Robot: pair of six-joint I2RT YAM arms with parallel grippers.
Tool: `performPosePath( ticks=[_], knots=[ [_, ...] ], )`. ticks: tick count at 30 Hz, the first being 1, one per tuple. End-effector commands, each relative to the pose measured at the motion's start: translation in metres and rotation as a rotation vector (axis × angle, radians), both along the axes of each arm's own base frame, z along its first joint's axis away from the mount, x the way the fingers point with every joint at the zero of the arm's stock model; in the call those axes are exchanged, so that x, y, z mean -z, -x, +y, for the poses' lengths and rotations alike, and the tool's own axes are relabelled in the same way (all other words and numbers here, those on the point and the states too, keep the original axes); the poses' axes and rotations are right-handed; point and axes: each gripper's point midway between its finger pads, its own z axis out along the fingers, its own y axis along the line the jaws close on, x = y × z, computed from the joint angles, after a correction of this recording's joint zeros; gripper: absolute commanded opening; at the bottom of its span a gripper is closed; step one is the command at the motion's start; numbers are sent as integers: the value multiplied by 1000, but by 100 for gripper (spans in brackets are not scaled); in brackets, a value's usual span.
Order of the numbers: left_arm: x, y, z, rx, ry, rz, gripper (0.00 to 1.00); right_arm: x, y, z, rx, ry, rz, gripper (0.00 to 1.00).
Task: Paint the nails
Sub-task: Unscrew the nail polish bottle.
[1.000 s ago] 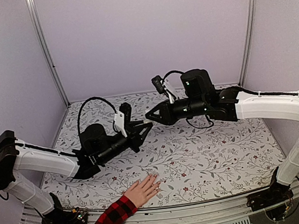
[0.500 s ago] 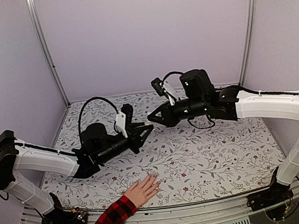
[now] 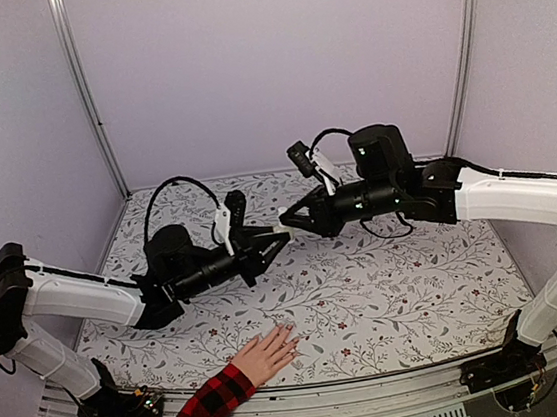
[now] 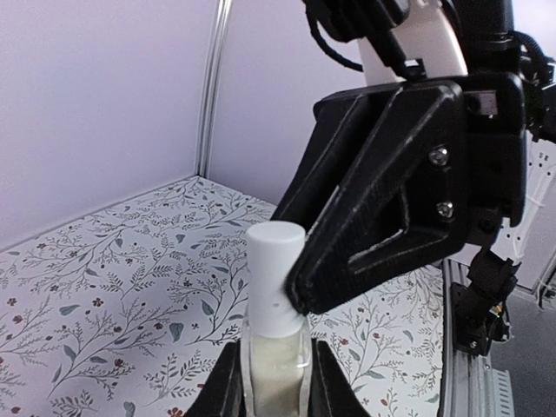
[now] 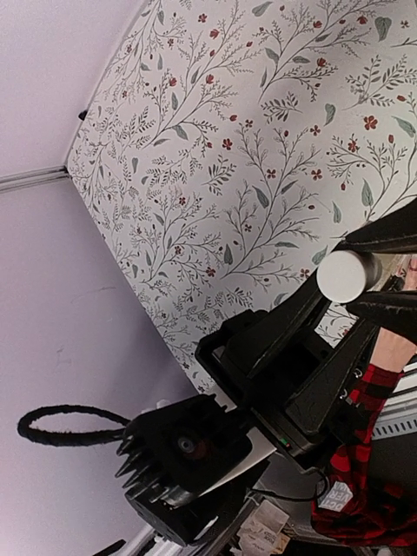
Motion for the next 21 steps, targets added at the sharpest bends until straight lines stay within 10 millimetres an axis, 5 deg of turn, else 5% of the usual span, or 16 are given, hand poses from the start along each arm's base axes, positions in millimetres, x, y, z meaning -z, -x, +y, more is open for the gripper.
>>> performPosePath(
  ticks=[1, 15, 19, 21],
  knots=[
    [-39, 50, -22, 280, 79, -108, 0, -45, 32, 12, -175, -149, -100, 0],
    [-66, 103, -21, 562, 147, -223, 0, -67, 68, 6, -374, -220, -206, 0],
    [-66, 99, -21, 532, 136, -224, 0, -68, 65, 5, -352, -216, -213, 0],
    [-66, 89, -19, 469, 123, -218, 0, -68, 57, 4, -303, -202, -208, 8]
  ],
)
